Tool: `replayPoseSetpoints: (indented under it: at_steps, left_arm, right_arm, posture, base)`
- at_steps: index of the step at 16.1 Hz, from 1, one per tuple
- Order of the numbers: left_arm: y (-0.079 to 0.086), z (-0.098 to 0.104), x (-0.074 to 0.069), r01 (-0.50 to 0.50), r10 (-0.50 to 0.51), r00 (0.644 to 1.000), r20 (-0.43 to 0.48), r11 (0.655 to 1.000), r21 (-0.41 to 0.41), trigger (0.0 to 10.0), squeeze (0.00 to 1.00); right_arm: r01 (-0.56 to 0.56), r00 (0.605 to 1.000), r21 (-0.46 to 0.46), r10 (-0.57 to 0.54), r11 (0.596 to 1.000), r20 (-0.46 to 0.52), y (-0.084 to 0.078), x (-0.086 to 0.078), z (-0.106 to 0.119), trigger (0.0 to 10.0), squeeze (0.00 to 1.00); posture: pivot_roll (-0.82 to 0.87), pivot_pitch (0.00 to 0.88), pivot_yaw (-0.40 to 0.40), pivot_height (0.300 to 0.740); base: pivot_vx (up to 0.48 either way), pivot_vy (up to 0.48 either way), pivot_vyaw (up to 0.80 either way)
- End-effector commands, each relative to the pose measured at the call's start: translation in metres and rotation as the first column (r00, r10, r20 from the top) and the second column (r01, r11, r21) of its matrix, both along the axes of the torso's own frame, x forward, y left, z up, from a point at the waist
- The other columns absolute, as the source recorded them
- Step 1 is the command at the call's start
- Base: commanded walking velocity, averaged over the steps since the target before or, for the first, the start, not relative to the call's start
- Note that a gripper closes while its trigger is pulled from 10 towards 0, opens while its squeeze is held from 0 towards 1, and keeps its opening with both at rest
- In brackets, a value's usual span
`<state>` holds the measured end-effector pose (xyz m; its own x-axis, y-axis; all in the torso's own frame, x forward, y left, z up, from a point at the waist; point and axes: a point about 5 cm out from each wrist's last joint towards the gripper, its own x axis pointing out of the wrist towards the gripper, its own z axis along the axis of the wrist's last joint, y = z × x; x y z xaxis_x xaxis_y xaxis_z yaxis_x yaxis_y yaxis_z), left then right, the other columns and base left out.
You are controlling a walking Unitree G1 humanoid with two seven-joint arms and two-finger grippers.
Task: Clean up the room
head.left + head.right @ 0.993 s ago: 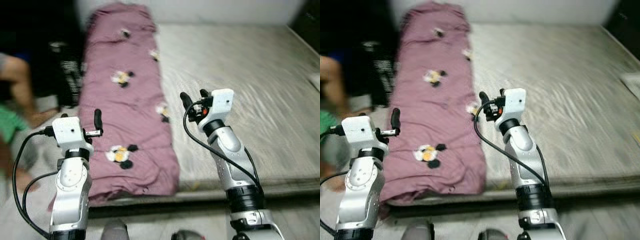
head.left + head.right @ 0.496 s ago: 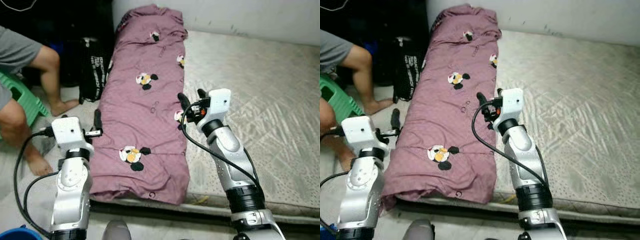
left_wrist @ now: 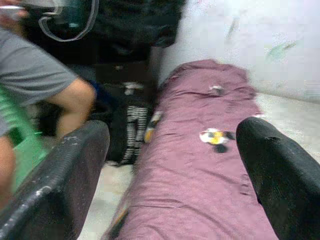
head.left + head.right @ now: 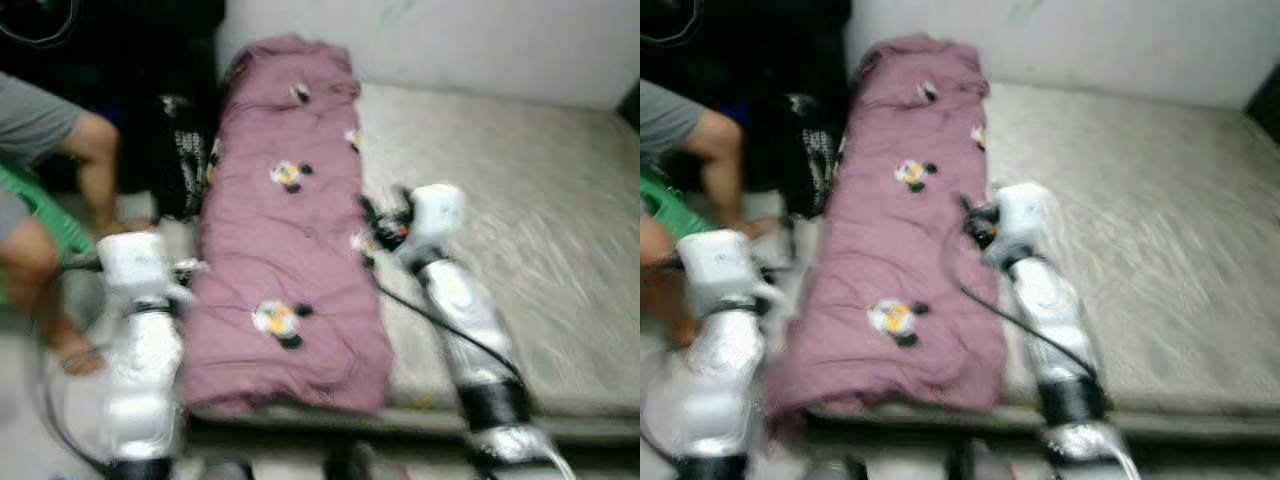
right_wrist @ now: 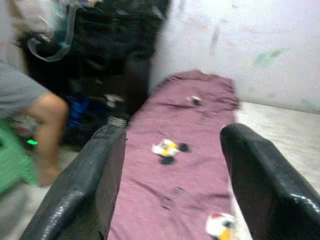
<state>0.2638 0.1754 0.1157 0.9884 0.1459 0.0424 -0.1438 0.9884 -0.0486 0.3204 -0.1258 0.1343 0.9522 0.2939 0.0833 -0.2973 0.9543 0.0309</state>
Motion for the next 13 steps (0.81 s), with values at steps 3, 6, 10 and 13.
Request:
replayPoseSetpoints:
  at_steps: [3,6,10,13]
  left_arm:
    - [0.0084,0.005,0.0002,-0.025,0.025,1.0,0.019,1.0,0.014,10.0,0.0]
    - [0.0079,0.0068,0.0027,-0.021,0.02,0.999,0.027,1.0,0.011,10.0,0.0]
    - [0.0115,0.0068,0.0031,-0.04,0.04,0.999,0.024,0.999,-0.015,10.0,0.0]
    - [0.0109,0.0062,0.0039,-0.04,0.041,0.999,0.024,0.999,-0.021,10.0,0.0]
  right_arm:
    - [-0.029,0.999,-0.006,0.03,1.0,0.042,0.0087,0.0024,0.0082,10.0,0.0]
    - [-0.026,0.999,-0.011,0.027,1.0,0.036,0.0089,0.0029,0.0071,10.0,0.0]
    - [-0.053,0.997,-0.024,0.054,0.998,0.057,0.0171,0.0021,0.0093,10.0,0.0]
    - [-0.058,0.996,-0.029,0.06,0.998,0.064,0.0177,0.0041,0.0113,10.0,0.0]
  posture:
    - [-0.02,0.0,-0.072,0.74]
    - [-0.02,0.0,-0.081,0.74]
    - [-0.02,0.0,-0.073,0.74]
    - [-0.02,0.0,-0.074,0.74]
  base:
    - [0.0,0.16,0.0]
    - [0.0,0.0,0.56]
    - [0.0,0.0,0.8]
    - [0.0,0.0,0.8]
